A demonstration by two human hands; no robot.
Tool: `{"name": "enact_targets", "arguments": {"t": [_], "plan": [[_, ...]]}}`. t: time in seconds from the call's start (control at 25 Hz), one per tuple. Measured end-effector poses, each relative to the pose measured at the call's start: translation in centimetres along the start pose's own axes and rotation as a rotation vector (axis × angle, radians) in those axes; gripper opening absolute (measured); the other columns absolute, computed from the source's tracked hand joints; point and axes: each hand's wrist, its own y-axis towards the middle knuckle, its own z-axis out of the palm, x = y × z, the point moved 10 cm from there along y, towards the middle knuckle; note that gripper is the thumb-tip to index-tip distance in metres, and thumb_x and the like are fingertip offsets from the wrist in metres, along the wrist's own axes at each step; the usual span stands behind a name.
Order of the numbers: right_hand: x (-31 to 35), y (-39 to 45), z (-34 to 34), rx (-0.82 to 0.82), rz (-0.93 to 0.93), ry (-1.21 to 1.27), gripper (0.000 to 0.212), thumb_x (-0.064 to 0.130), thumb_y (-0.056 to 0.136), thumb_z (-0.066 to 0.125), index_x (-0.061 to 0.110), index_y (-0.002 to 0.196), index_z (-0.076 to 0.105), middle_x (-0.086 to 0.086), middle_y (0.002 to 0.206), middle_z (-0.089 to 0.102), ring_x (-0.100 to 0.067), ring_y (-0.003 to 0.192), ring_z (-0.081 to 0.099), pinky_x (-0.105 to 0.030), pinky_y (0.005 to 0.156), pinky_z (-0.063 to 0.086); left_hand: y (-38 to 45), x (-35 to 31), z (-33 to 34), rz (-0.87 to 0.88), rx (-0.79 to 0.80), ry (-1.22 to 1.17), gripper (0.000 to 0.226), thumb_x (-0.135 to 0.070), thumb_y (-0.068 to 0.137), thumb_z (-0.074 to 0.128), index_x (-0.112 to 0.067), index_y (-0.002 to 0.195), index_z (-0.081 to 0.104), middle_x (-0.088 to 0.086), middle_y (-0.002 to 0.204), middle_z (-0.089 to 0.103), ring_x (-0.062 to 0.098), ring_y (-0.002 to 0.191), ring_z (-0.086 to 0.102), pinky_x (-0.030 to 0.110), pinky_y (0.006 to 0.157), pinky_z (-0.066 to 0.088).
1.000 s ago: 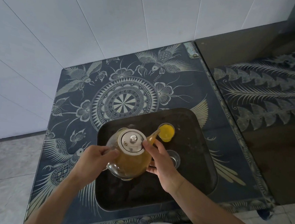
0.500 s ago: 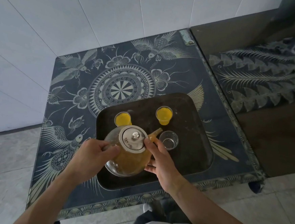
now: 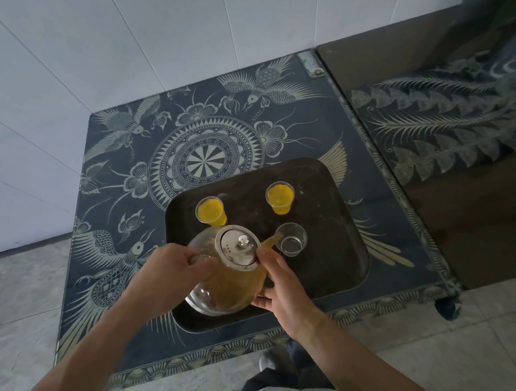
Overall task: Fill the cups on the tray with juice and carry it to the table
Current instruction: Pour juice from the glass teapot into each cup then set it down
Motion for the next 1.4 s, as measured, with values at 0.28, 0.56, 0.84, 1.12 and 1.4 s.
{"name": "enact_targets", "arguments": {"t": [0.28, 0.56, 0.84, 1.12, 1.4], "plan": [[-0.6, 0.7, -0.7, 0.0, 0.025, 0.022, 0.073, 0.069, 0.073, 0.066, 0.038, 0.138, 0.053, 0.003, 0.138, 0.065, -0.032, 0.122, 0.064, -0.044, 0.093, 0.052, 0.9, -0.9, 0.4, -0.005, 0.009, 0.069, 0.042, -0.029, 0.086, 0.064, 0.011, 0.077, 0.065, 0.002, 0.05, 0.041, 0.01, 0.043, 0.033, 0.023, 0.044, 0.031], [-0.9, 1.0, -1.0, 0.001, 0.029, 0.042, 0.072, 0.069, 0.073, 0.065, 0.039, 0.138, 0.054, 0.003, 0.139, 0.065, -0.032, 0.121, 0.065, -0.047, 0.098, 0.051, 1.4, -1.3, 0.7, -0.008, 0.027, 0.105, 0.042, -0.03, 0.087, 0.062, 0.01, 0.077, 0.066, 0.002, 0.051, 0.044, 0.013, 0.046, 0.036, 0.026, 0.047, 0.033], [-1.1, 1.0, -1.0, 0.001, 0.033, 0.044, 0.073, 0.068, 0.072, 0.066, 0.037, 0.137, 0.055, 0.002, 0.139, 0.065, -0.033, 0.121, 0.064, -0.049, 0.102, 0.05, 1.3, -0.9, 0.7, -0.026, 0.047, 0.091, 0.042, -0.034, 0.087, 0.062, 0.007, 0.078, 0.068, 0.002, 0.054, 0.046, 0.013, 0.045, 0.035, 0.03, 0.05, 0.034], [-1.6, 0.9, -0.1, 0.018, 0.039, 0.038, 0.074, 0.069, 0.072, 0.066, 0.037, 0.138, 0.056, 0.002, 0.136, 0.068, -0.033, 0.12, 0.065, -0.049, 0.102, 0.05, 0.5, -0.5, -0.2, -0.029, 0.016, 0.119, 0.042, -0.033, 0.087, 0.062, 0.008, 0.078, 0.068, 0.001, 0.05, 0.043, 0.013, 0.045, 0.036, 0.03, 0.049, 0.034], [-2.0, 0.7, 1.0, 0.035, 0.04, 0.035, 0.076, 0.068, 0.071, 0.067, 0.035, 0.138, 0.056, 0.0, 0.135, 0.068, -0.033, 0.119, 0.065, -0.048, 0.1, 0.051, -0.2, 0.0, -1.0, -0.032, 0.002, 0.125, 0.042, -0.033, 0.087, 0.062, 0.008, 0.079, 0.069, 0.004, 0.054, 0.047, 0.016, 0.05, 0.041, 0.032, 0.053, 0.036]]}}
